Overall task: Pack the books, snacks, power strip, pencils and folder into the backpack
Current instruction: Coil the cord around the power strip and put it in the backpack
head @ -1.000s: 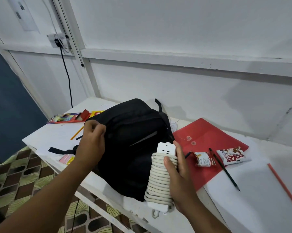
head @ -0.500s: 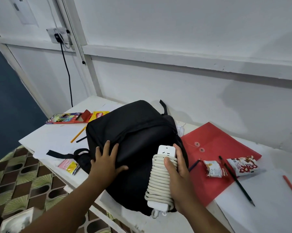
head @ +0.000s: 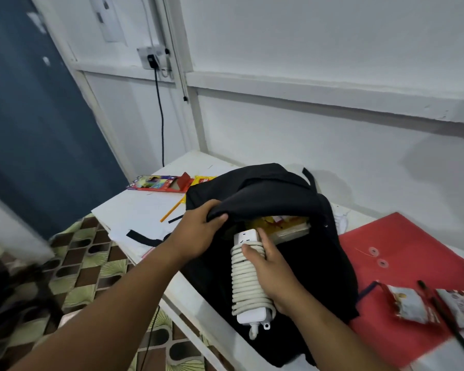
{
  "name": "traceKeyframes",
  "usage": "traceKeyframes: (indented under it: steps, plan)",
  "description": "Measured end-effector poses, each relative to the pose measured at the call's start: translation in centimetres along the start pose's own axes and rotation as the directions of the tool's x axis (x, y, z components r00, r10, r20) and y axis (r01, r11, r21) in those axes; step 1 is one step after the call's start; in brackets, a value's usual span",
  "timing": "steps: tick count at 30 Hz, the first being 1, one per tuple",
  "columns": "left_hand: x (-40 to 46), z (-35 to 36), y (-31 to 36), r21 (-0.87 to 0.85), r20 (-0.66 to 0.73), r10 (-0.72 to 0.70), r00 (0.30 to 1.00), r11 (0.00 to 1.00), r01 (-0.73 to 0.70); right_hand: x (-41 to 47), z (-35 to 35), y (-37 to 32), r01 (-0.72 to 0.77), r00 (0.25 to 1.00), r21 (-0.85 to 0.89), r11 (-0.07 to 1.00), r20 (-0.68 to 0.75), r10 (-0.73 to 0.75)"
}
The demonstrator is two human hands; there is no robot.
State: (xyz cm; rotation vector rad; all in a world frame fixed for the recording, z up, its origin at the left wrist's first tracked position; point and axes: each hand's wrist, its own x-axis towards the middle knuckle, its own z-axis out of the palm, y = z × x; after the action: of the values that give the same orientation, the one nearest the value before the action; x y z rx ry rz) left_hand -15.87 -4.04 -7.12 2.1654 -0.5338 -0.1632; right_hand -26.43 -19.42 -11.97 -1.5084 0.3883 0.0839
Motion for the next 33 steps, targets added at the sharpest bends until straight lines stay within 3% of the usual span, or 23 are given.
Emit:
traceKeyframes:
  steps: [4,6,13,17,20,22,25,30,32,33]
  plan:
    - [0.1,-0.3,-0.1,-0.038,-0.001,0.0,1.0,0.999,-0.001,2.1,0.9,-1.3,0.03,0.999,-0.309,0.95,0.045,-0.017]
    - [0.2,-0.4,-0.2,-0.042,-0.01,0.008,1.0,0.999,-0.009,2.9,1.5,-1.6,0.034,0.999,-0.384,0.923,0.049,-0.016]
    - [0.4,-0.5,-0.8,-0.095,-0.018,-0.011,1.0,0.995,0.009,5.8,0.9,-0.7,-0.073,0.997,-0.205,0.976,0.005,0.075]
    - [0.4,0.1,-1.4,-0.093,-0.013,-0.012,1.0,0.996,0.01,6.3,1.1,0.9,0.076,0.987,-0.464,0.883,-0.089,-0.132]
    - [0.4,0.5,-1.6,-0.095,-0.021,-0.009,1.0,0.995,0.007,5.3,1.4,1.8,0.158,0.926,-0.485,0.86,-0.229,-0.3]
    - [0.5,0.5,-1.7,-0.09,-0.015,-0.01,1.0,0.996,0.009,4.6,1.0,2.2,0.19,0.905,-0.453,0.871,-0.263,-0.334]
    - [0.5,0.5,-2.0,-0.1,0.006,-0.017,1.0,0.995,0.017,3.4,0.2,2.7,0.183,0.927,-0.499,0.847,-0.2,-0.318]
    - [0.4,0.8,-2.7,-0.12,0.024,-0.003,1.0,0.993,0.005,1.1,1.7,4.1,0.18,0.963,-0.687,0.704,-0.021,-0.267]
    - [0.5,0.8,-2.6,-0.134,0.022,0.017,1.0,0.991,-0.014,1.2,1.8,4.0,0.195,0.966,-0.646,0.738,-0.005,-0.259]
    - [0.5,0.7,-2.5,-0.139,0.021,0.029,0.999,0.99,-0.026,1.4,1.6,3.7,0.189,0.975,-0.561,0.806,0.01,-0.222]
